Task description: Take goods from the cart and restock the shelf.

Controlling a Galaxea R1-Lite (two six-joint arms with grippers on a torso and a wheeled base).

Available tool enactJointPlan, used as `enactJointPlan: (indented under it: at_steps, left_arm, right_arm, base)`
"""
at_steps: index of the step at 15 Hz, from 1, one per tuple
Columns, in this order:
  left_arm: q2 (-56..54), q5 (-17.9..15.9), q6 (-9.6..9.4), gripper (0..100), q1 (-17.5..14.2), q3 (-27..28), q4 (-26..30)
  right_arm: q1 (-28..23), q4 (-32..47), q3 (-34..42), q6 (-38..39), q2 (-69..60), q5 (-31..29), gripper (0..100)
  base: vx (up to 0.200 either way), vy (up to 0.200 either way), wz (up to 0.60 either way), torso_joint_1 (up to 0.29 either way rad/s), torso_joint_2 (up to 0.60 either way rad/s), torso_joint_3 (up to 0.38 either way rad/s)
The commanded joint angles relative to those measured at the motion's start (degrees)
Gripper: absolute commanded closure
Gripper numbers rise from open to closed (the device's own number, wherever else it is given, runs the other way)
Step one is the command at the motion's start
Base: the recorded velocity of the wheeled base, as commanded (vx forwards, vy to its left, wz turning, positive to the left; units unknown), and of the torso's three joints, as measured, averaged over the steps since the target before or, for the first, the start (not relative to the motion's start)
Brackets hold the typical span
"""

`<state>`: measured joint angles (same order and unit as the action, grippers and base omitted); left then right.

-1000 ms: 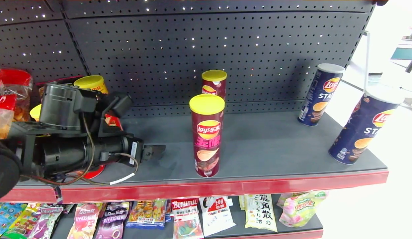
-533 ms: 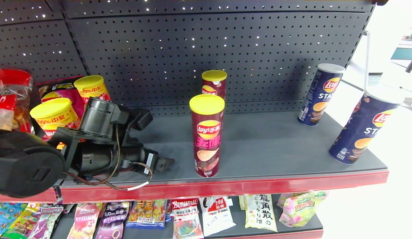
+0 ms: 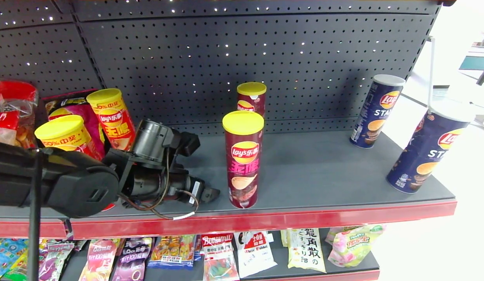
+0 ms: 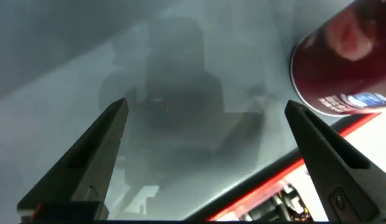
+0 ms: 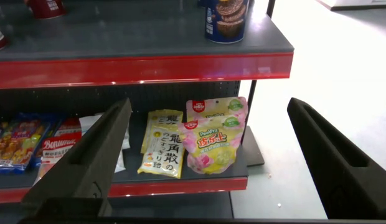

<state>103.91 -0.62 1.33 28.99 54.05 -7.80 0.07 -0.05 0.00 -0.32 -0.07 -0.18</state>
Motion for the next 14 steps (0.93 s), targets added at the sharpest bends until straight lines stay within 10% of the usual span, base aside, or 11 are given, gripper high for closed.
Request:
enactJointPlan:
  at_steps: [1, 14]
  left_arm:
    - [1.3, 0.0, 0.08, 0, 0.1, 0.2, -0.1]
    - [6.0, -0.1, 0.08, 0, 1.5, 4.6, -0.4]
  right_arm:
    - [0.0, 0.0, 0.0, 0.0, 0.1, 0.0, 0]
    - [0.0, 0.0, 0.0, 0.0, 0.1, 0.0, 0]
  base:
    - [0.000, 0.000, 0.00, 0.000, 0.00, 0.000]
    - [0.000, 0.000, 0.00, 0.000, 0.00, 0.000]
